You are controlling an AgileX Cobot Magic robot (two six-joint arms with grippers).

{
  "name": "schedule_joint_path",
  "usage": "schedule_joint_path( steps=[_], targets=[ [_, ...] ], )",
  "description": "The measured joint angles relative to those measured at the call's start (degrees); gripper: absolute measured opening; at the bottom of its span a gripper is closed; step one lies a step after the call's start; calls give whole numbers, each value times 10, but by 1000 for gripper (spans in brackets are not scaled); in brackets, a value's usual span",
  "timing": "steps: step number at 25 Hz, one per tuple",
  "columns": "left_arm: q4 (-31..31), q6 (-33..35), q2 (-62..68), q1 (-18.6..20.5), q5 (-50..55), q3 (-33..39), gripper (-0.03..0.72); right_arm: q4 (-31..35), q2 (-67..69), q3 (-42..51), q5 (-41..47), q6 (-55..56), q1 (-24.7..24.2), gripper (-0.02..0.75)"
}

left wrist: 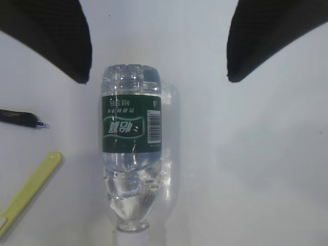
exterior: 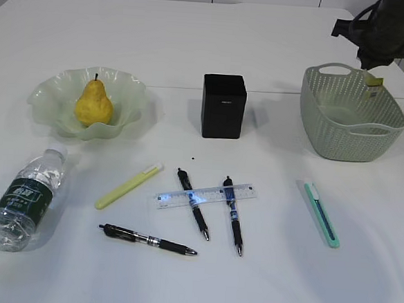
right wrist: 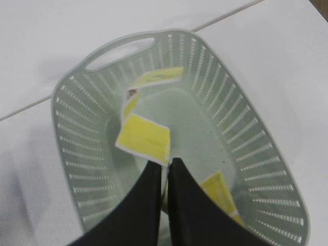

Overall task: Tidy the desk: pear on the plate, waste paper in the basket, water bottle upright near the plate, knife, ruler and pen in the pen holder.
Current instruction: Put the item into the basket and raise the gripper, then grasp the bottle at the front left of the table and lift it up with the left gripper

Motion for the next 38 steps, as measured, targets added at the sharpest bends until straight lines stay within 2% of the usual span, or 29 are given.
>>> schedule_joint_path(
  steps=[2,4,9,11,14,20,23,33,38],
  targets=[
    [-6,0,0,0,0,0,583,-1,5,0,-1,0,0,64],
    [-11,0,0,0,0,0,583,-4,10,0,-1,0,0,160],
    [-17,0,0,0,0,0,583,-4,14,0,1,0,0,445],
    [-18,0,0,0,-1,0,583,-4,14,0,2,0,0,488],
    [-19,0,0,0,-1,0,583,21,14,0,8,-6,0,509],
    [-19,0,0,0,-14,0,583,187,14,0,58,-135,0,512],
    [-17,0,0,0,-23,0,583,239,13,0,100,-204,0,498],
    [-16,0,0,0,-29,0,582,247,-66,0,201,-300,2,467],
    [-16,0,0,0,-30,0,582,234,-106,43,205,-304,41,459]
  ],
)
